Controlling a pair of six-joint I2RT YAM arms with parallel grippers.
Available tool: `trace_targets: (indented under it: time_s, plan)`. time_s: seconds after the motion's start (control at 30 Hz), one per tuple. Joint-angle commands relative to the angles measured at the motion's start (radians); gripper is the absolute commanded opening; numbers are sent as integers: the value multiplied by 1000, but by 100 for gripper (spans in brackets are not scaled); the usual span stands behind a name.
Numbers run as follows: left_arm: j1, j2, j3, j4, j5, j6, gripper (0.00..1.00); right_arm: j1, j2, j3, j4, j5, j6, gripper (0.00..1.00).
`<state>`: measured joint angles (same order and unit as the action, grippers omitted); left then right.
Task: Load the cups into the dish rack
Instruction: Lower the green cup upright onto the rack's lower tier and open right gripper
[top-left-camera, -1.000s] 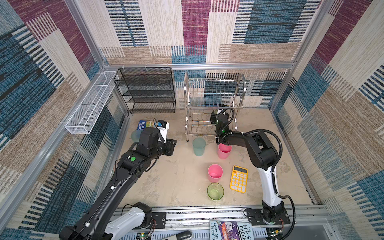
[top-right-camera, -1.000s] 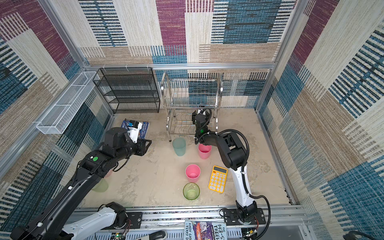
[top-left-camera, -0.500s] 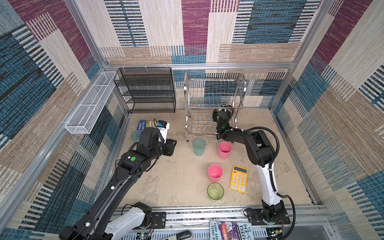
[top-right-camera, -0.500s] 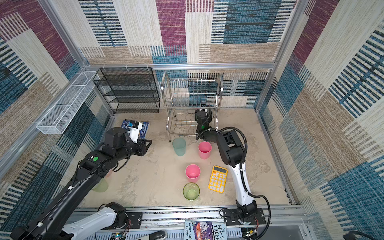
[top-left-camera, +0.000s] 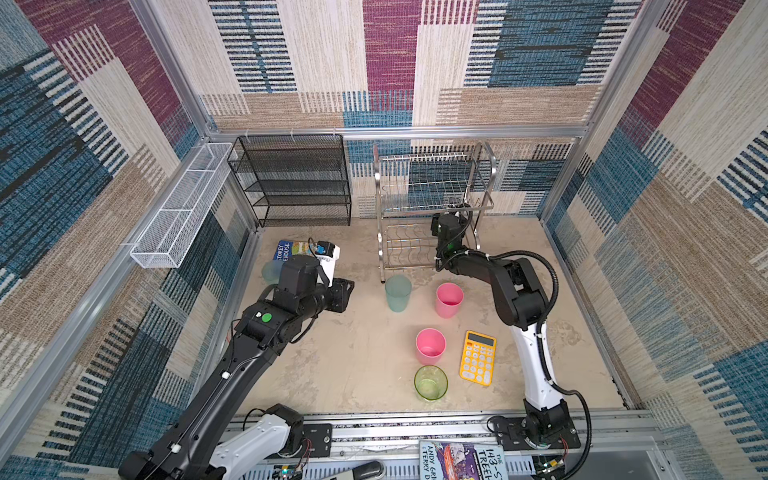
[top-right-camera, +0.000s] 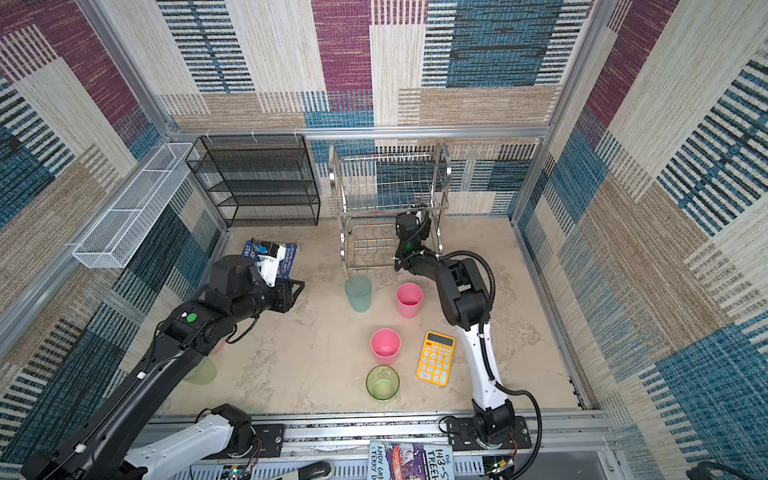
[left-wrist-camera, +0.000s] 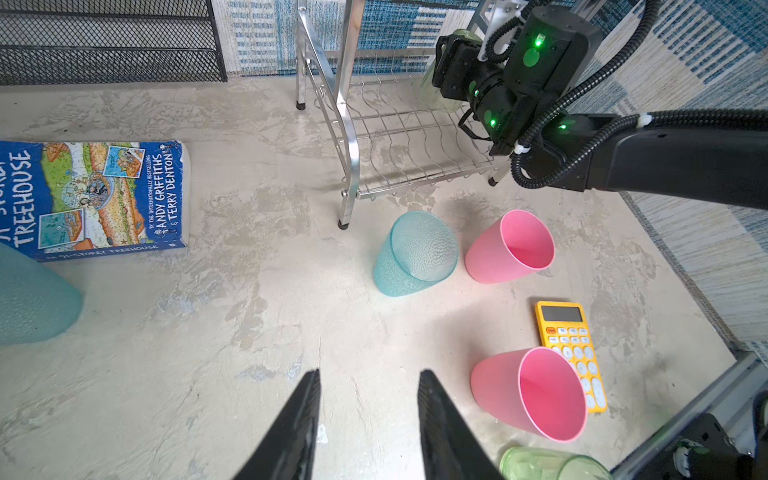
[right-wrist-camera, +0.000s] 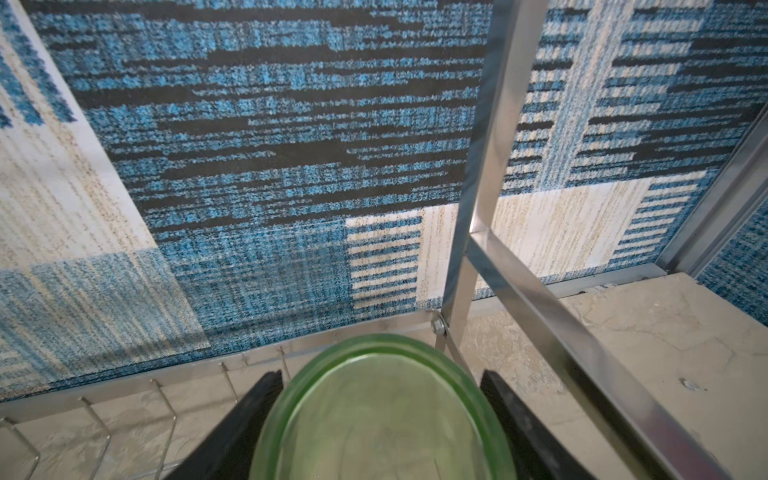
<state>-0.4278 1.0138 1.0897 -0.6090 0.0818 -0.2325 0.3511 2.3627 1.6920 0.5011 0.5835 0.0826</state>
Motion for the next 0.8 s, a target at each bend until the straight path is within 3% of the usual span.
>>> trace_targets:
  time_s: [0.0, 0.77]
  plan:
    - [1, 2, -2, 25, -2, 16, 42, -2, 15, 33, -15, 18, 19, 65]
    - [1, 9, -4, 25, 4, 18, 47, -7, 13, 26, -70, -37, 0, 96]
